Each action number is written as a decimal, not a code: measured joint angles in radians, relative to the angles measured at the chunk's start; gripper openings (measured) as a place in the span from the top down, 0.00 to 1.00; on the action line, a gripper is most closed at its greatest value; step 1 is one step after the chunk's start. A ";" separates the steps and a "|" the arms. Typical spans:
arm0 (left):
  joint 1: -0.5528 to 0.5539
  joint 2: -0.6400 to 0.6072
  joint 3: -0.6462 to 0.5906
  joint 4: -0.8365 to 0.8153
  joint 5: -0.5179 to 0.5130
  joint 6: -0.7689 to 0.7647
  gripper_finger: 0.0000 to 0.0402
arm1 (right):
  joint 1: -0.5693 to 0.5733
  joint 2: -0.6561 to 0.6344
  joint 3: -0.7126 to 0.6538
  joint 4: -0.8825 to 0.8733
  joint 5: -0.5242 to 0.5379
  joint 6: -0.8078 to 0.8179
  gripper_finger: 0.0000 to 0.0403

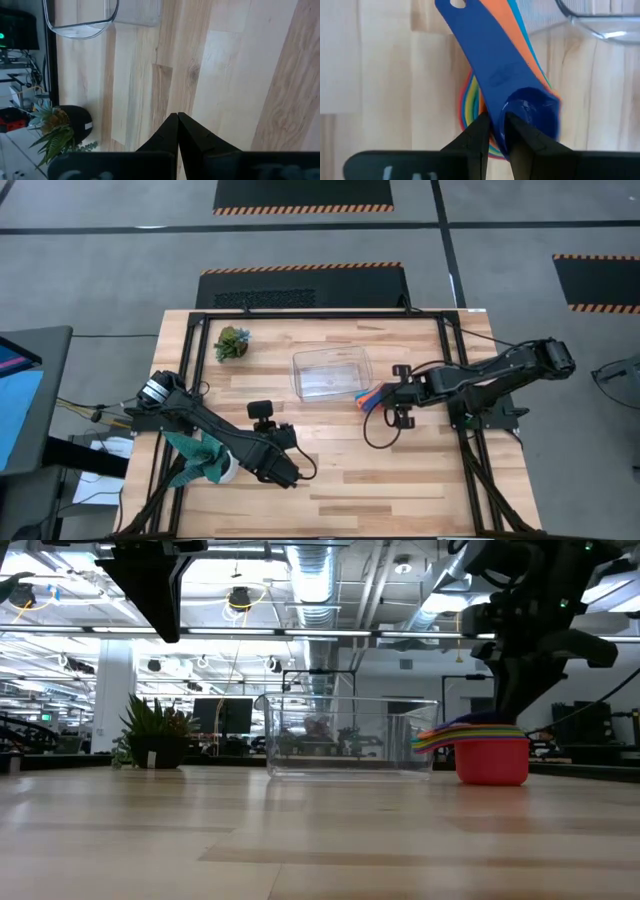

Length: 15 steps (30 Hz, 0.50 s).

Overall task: Nest measuring cups in basket
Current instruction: Stack the dark blue measuring cup on top of the orange measuring cup

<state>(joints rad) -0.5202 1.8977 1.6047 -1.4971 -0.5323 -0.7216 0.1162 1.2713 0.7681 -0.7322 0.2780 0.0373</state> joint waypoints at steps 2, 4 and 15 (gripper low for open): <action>0.003 0.000 0.000 0.000 0.003 0.000 1.00 | 0.000 0.000 0.000 0.018 -0.015 0.000 0.80; 0.009 0.000 0.000 0.000 0.020 0.002 1.00 | 0.000 0.000 0.001 0.024 -0.021 0.005 0.80; 0.018 0.000 0.000 0.000 0.058 0.019 1.00 | 0.002 0.000 0.058 -0.043 -0.023 0.050 0.80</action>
<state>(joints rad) -0.5022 1.8977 1.6047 -1.4975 -0.4747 -0.7025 0.1177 1.2713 0.8258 -0.7753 0.2550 0.0874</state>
